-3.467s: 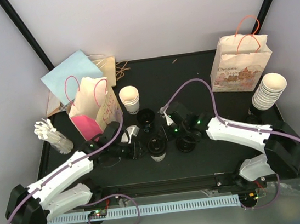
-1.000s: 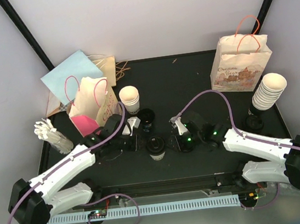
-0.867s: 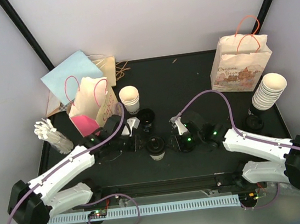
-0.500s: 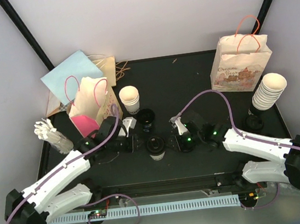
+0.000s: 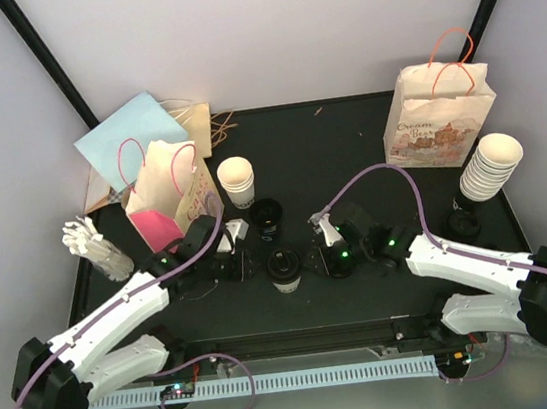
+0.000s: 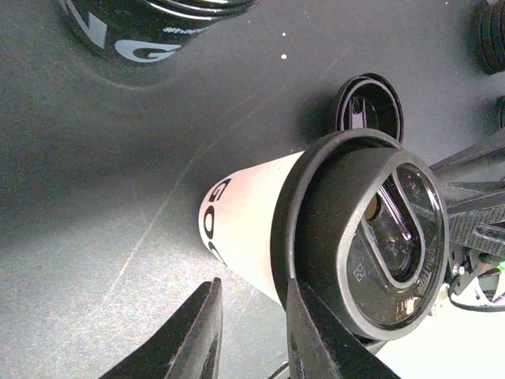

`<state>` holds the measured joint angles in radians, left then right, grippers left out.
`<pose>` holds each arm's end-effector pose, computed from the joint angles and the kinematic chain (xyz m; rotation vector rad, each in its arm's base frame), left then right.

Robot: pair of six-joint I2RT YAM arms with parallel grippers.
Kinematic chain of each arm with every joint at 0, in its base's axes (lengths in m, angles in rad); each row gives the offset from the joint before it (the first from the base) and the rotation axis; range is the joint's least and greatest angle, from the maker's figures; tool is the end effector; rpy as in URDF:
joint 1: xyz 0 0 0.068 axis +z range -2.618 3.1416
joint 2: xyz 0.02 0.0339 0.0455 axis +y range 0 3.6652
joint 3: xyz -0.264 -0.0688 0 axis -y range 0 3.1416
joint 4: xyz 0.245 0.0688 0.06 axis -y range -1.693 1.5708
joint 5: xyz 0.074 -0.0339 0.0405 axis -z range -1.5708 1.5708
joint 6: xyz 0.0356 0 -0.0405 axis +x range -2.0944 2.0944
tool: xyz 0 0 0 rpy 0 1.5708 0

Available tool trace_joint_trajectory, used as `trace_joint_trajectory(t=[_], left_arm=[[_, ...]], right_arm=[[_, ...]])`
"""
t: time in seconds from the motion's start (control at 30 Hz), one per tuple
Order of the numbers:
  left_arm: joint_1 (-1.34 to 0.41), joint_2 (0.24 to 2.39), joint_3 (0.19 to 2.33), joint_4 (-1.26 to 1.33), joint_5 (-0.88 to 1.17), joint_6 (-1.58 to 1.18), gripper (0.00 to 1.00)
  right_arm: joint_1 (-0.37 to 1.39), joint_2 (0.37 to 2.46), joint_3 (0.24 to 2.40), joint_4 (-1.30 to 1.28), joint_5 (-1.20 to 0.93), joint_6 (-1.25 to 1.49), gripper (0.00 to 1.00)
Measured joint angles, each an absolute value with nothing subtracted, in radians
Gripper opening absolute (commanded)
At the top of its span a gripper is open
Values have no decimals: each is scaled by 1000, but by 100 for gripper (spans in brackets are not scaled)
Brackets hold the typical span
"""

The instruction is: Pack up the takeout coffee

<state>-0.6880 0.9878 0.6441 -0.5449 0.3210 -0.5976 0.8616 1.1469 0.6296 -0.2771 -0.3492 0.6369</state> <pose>0.1424 -0.1316 0.2242 0.2706 2.6278 -0.9029 0.1401 0.1820 0.2085 -0.4777 2.5619 1.0597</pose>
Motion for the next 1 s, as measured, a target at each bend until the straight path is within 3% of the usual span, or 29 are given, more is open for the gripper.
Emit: trace_joint_trajectory(t=[0.63,1.0], left_arm=[[-680,1044,632,-474,381,-590,21],[-675,1067,632,-456,383,-579,19]], right_arm=[[862,1162,635,-275,-351,636,26],[857,1156,588,-194,-388,641,19]])
